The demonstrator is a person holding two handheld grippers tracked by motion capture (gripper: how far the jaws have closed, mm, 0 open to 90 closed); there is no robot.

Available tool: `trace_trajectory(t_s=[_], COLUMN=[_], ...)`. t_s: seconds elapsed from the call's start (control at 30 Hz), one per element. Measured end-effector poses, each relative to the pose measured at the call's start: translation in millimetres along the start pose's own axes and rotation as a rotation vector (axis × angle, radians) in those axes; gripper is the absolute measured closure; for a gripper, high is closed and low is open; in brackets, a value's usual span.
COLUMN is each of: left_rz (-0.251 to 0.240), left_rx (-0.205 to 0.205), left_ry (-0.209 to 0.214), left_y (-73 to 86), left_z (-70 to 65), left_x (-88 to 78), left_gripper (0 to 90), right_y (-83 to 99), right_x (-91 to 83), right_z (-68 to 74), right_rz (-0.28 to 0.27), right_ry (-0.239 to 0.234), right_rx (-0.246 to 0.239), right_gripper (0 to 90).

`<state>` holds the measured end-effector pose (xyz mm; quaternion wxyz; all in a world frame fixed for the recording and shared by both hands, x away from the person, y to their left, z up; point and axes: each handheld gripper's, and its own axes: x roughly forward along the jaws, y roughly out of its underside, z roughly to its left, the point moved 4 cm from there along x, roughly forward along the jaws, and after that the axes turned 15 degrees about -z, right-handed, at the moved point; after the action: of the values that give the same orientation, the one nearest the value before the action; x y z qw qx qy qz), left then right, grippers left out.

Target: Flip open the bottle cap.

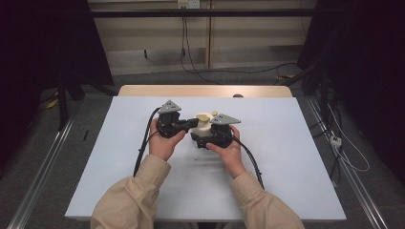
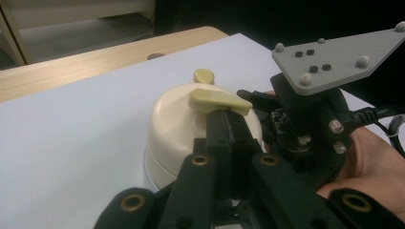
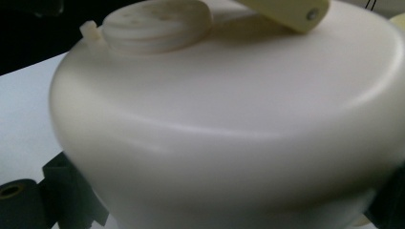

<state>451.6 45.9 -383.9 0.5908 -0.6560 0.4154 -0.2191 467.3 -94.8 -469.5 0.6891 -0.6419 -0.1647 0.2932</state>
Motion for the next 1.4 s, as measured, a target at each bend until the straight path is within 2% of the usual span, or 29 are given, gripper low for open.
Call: trace_trajectory(t_s=[0.13,0.5,0.67,1.4], left_rz=[-0.009,-0.022,-0.004,0.003], left_rx=[-0.009,-0.003,0.013,0.012], left_ry=[-0.001,-0.009,-0.018,-0.027], left_y=[-1.3,-6.6,-6.7,-10.1], left_z=[0.9,0.1,0.1,0.2], left_x=[-0.3,2.4,6.5,12.9], left_gripper=[90.0,90.0,90.0,90.0], right_y=[0.0,-0.1,-0.1,-0.7], right_x=[0.5,0.6,0.6,1.0], right_z=[0.3,0.7,1.1,0.8], right_rz=[-0.002,-0.001,-0.001,0.004], right_ry=[-0.002,-0.001,-0.002,-0.004], right_rx=[-0.007,-0.012,-0.014,-0.009], right_gripper=[4.2,4.2,4.2,4.1])
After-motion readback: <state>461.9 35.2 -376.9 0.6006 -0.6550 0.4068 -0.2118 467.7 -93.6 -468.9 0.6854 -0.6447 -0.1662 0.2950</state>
